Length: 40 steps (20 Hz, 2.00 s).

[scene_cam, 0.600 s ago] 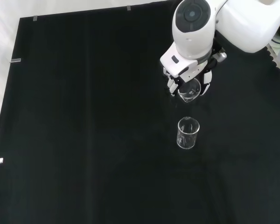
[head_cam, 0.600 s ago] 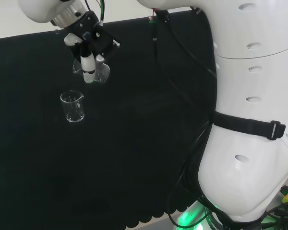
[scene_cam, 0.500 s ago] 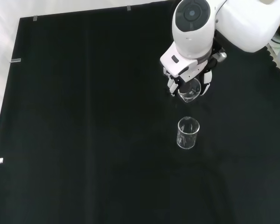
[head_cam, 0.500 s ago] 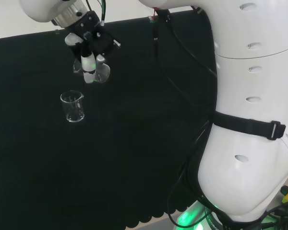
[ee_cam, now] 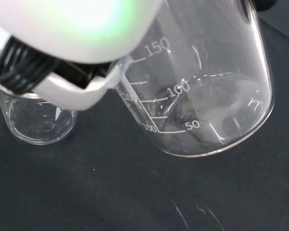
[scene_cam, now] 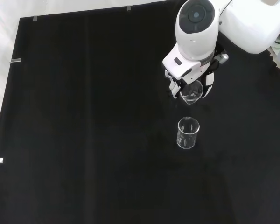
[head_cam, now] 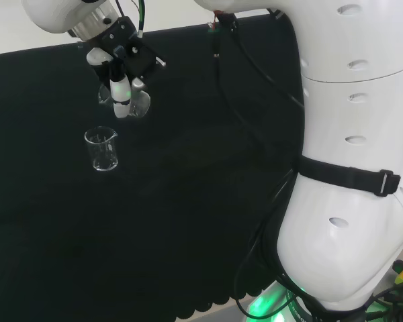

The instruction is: Place the beaker back on the table.

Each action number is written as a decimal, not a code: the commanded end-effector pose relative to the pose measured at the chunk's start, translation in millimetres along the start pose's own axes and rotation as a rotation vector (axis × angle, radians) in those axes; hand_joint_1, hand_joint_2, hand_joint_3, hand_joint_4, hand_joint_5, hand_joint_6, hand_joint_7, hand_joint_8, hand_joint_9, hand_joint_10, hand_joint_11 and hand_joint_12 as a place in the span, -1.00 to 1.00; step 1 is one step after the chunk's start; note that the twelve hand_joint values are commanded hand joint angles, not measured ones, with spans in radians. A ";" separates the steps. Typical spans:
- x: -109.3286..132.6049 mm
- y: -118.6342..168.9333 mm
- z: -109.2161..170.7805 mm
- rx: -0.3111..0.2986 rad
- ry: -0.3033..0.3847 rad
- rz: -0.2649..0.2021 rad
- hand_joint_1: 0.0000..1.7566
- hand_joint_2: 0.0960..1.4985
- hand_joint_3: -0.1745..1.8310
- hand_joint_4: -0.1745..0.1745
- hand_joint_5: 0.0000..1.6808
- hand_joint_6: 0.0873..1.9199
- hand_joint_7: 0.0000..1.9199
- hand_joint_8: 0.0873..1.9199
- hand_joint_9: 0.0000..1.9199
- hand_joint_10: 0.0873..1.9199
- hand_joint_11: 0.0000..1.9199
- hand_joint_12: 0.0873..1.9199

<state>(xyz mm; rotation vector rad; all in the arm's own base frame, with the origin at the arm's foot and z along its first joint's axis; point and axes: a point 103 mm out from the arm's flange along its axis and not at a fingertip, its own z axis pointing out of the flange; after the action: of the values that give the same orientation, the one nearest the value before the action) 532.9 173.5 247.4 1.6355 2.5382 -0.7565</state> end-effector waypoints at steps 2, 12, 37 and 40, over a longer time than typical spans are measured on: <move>-0.7 0.1 5.7 -0.041 0.033 0.005 0.63 -0.31 -0.16 -1.00 0.63 -0.60 0.43 -0.49 0.66 -1.00 0.44 -0.44; -15.0 -3.4 19.9 -0.167 0.168 0.036 0.63 -0.31 -0.16 -1.00 0.63 -0.60 0.43 -0.49 0.66 -1.00 0.44 -0.44; -32.2 10.1 63.7 -0.288 0.397 0.087 0.63 -0.31 -0.15 -1.00 0.63 -0.60 0.43 -0.49 0.66 -1.00 0.44 -0.44; -34.7 9.6 71.2 -0.315 0.432 0.096 0.63 -0.31 -0.15 -1.00 0.63 -0.60 0.43 -0.49 0.66 -1.00 0.44 -0.44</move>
<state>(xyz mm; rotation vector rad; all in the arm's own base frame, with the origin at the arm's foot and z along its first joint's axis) 541.7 126.1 201.7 1.9196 2.6276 -0.0707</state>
